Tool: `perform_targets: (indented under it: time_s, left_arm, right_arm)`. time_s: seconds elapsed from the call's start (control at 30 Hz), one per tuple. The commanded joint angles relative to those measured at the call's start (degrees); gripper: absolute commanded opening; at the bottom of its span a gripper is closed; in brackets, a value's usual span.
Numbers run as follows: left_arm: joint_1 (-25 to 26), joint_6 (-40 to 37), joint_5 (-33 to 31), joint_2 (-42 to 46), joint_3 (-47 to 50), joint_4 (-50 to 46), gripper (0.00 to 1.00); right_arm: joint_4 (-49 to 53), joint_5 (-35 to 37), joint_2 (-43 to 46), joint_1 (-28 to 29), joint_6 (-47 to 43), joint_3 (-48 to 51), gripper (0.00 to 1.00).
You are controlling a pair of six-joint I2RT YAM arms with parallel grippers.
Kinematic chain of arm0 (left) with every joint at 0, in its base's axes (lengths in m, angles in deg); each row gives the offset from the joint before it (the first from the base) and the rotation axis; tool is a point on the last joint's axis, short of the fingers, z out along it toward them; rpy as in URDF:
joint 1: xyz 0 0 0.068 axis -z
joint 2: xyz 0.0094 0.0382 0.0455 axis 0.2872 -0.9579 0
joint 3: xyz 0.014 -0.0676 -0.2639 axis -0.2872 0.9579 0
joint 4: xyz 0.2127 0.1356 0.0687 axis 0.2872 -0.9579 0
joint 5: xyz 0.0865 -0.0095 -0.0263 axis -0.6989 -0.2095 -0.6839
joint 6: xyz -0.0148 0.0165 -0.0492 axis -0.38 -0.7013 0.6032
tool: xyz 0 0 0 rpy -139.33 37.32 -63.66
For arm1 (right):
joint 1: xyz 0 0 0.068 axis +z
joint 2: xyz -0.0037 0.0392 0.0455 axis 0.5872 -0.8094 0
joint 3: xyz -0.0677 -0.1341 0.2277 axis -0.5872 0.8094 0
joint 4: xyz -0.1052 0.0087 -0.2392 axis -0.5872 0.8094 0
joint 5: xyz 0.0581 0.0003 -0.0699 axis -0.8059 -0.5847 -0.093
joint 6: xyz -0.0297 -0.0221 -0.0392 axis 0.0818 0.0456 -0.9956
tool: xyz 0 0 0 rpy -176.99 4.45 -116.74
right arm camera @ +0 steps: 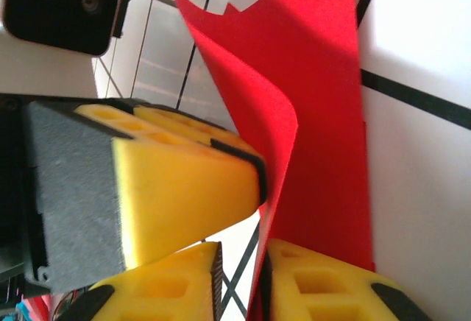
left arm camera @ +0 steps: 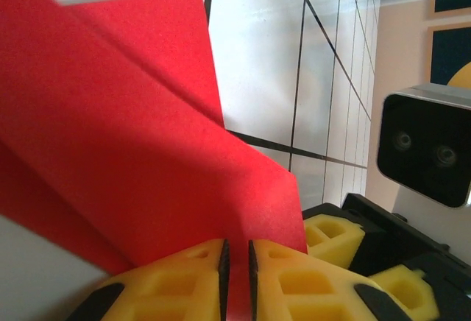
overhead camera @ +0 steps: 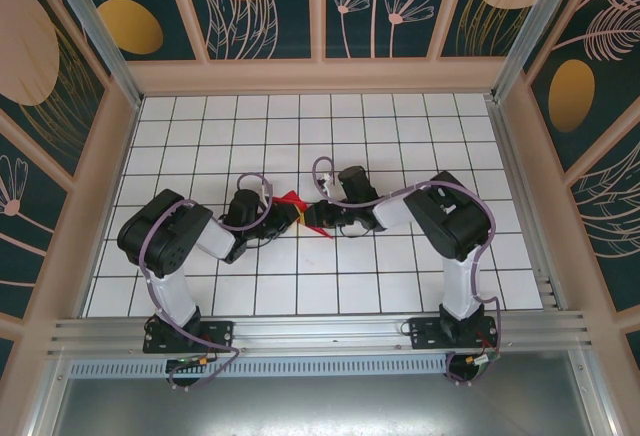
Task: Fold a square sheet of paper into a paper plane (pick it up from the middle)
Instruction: Fold the wing for the fifth time at the center of the table.
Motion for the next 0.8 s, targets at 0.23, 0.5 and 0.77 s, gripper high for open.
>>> perform_targets:
  time_s: [0.23,0.5,0.77]
  left_arm:
    - [0.32,-0.73,-1.49,-2.12,-0.79,-6.47,0.17]
    - [0.32,-2.17,-2.00,-2.63,-3.76,-12.49,0.15]
    - [0.32,-2.36,-2.47,-3.93,-5.35,-16.35,0.14]
  right_arm:
    - [10.62,1.12,4.62,-0.90,-5.91,-0.17,0.31]
    - [12.96,2.53,6.28,-1.07,-7.89,-0.69,0.32]
    - [20.55,9.47,8.09,-0.83,-16.56,-2.01,0.30]
